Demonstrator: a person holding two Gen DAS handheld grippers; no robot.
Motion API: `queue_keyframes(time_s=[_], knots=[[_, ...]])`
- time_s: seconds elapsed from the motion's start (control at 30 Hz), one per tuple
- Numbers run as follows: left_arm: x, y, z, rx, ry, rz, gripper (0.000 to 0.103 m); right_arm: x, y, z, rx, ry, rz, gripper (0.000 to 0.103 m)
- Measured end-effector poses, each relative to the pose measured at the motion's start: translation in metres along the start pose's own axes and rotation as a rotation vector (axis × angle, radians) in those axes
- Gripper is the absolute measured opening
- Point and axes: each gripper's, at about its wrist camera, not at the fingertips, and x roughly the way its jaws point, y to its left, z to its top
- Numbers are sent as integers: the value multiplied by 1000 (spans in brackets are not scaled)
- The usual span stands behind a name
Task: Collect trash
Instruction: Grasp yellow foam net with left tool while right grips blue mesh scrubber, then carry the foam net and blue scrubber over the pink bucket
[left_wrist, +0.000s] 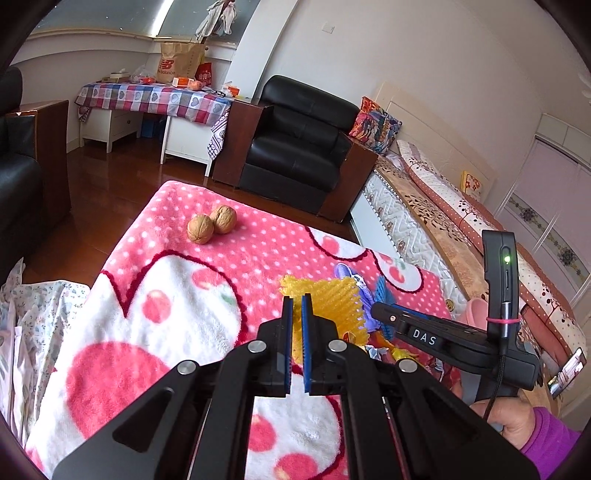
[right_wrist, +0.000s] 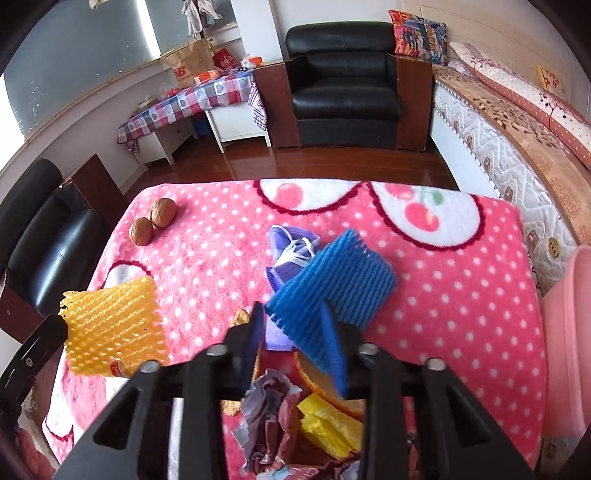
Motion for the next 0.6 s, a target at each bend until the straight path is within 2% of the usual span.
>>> queue_keyframes(time_s=[0.03,0.07,0.27,0.47,0.6], knots=[[-1,-1,0,2,-2,-2,4,-3,-2,-1,4,-5,3,9],[-1,-2,0,4,-3,-3,4,-7,-4,-2,6,-15,5,8],[-5,-10,0,17,-11,-8,4,-35,-15,-8,38,-63,43,6],[-9,-23,1,36,-16,-17,3,-74,-29,-15,79,-129,131,6],[-9,-36,2,57,-15,-28,3,-102,-35,-20,80,-178,158,6]])
